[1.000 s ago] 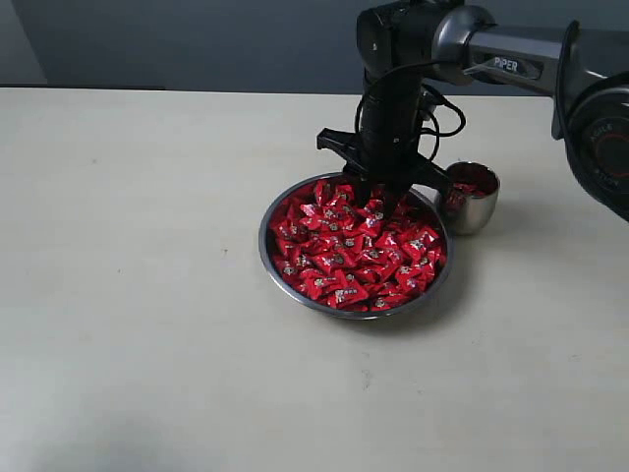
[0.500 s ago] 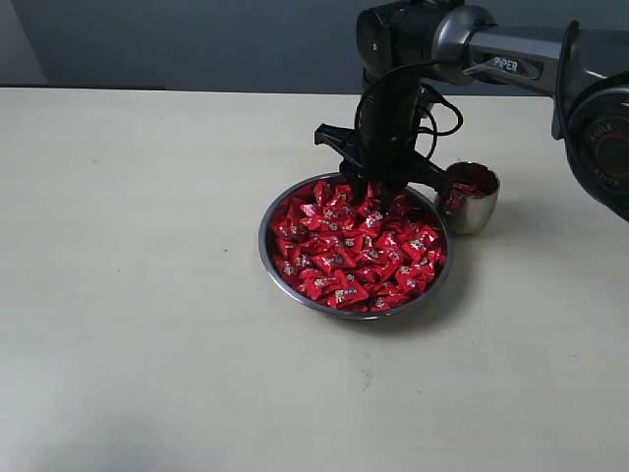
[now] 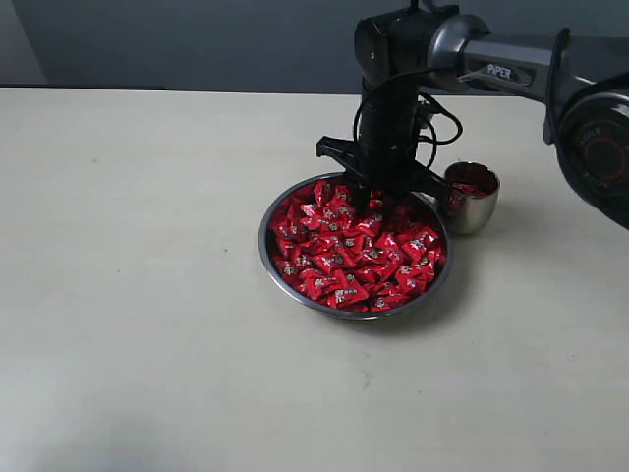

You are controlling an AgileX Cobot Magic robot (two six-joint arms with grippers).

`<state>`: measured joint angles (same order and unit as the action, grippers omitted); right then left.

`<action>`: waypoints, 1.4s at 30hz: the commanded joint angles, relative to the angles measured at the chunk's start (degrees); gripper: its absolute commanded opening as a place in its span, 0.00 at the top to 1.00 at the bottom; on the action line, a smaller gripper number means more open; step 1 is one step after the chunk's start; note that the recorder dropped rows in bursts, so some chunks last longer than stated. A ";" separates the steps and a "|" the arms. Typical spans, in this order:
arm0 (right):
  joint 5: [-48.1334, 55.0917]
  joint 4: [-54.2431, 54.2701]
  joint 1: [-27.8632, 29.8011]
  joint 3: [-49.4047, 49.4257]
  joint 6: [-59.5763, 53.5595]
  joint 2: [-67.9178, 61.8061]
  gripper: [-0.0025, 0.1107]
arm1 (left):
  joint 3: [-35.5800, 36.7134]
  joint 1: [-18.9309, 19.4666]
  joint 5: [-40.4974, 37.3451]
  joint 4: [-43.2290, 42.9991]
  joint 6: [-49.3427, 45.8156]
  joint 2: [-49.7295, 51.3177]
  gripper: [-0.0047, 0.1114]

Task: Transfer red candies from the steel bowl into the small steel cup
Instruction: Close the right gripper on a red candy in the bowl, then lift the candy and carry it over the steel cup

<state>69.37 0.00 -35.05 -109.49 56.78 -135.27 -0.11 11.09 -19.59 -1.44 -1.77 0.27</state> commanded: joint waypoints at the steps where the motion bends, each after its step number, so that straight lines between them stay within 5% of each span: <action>1: 0.41 1.09 0.21 -0.41 0.19 -1.24 0.64 | 0.11 -0.38 0.45 -0.11 0.08 -0.27 0.96; 15: 0.29 1.50 0.21 -0.41 0.19 -1.37 0.66 | 0.11 -0.38 0.45 -0.11 0.08 -0.27 0.96; 23: 0.59 1.90 0.21 -0.41 -1.12 -0.84 0.99 | 0.11 -0.38 0.45 -0.11 0.08 -0.27 0.96; 42: 0.59 -0.51 0.32 -0.41 -12.19 12.88 0.99 | 0.11 -0.38 0.45 -0.11 0.08 -0.27 0.96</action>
<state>69.50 0.73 -35.05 -109.71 47.77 -123.78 -0.11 11.09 -19.59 -1.44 -1.77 0.27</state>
